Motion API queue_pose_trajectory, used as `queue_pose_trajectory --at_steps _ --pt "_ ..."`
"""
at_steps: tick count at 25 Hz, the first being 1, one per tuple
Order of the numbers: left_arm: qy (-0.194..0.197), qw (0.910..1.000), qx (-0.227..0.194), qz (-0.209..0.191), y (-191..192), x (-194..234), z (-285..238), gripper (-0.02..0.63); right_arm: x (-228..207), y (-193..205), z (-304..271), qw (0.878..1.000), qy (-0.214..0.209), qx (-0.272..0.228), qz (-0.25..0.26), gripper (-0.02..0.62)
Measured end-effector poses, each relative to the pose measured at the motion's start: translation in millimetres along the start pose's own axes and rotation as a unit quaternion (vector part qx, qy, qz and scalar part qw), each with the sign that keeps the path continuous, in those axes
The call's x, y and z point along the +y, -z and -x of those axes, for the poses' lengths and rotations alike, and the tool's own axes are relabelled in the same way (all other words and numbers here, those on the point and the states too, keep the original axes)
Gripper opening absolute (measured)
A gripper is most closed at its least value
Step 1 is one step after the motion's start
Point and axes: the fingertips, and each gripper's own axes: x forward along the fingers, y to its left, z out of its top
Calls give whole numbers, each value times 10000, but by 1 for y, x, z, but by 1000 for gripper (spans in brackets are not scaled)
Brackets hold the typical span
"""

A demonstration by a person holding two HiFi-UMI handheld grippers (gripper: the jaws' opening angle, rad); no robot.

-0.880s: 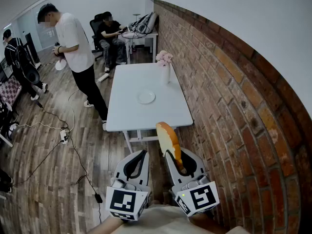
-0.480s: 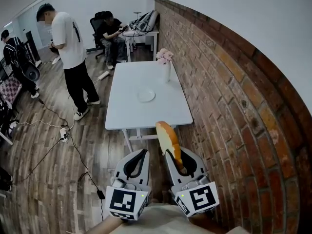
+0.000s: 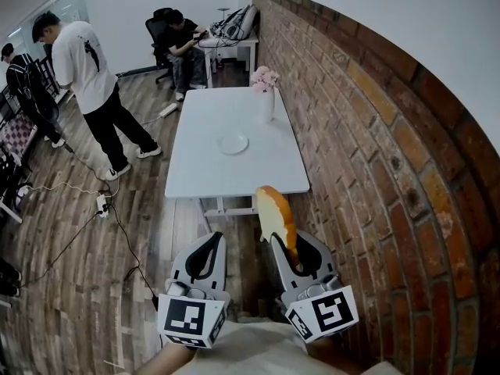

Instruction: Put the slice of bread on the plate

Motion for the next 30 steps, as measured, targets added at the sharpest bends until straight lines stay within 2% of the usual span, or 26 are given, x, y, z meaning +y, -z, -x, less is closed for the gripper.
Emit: queue_pose_trajectory --at_steps 3,6,13,22,27,30 --pt "-69 9999 82 7 7 3 -7 11 -9 7 -3 10000 -18 44 -67 100" --pt "-112 9999 -22 -10 9 7 -18 11 -18 13 -12 9999 -76 96 -87 100" --pt "-143 9998 -24 136 22 41 -64 11 -35 27 -67 9998 -101 165 -62 100" --pt "27 9999 37 134 13 113 -181 11 -81 38 -188 9995 67 239 -196 100" --pt "108 9991 359 195 8 163 -254 11 -107 43 -265 9985 235 419 -273 100" --pt "206 9989 353 226 6 187 -295 11 -123 51 -305 9974 342 533 -351 100"
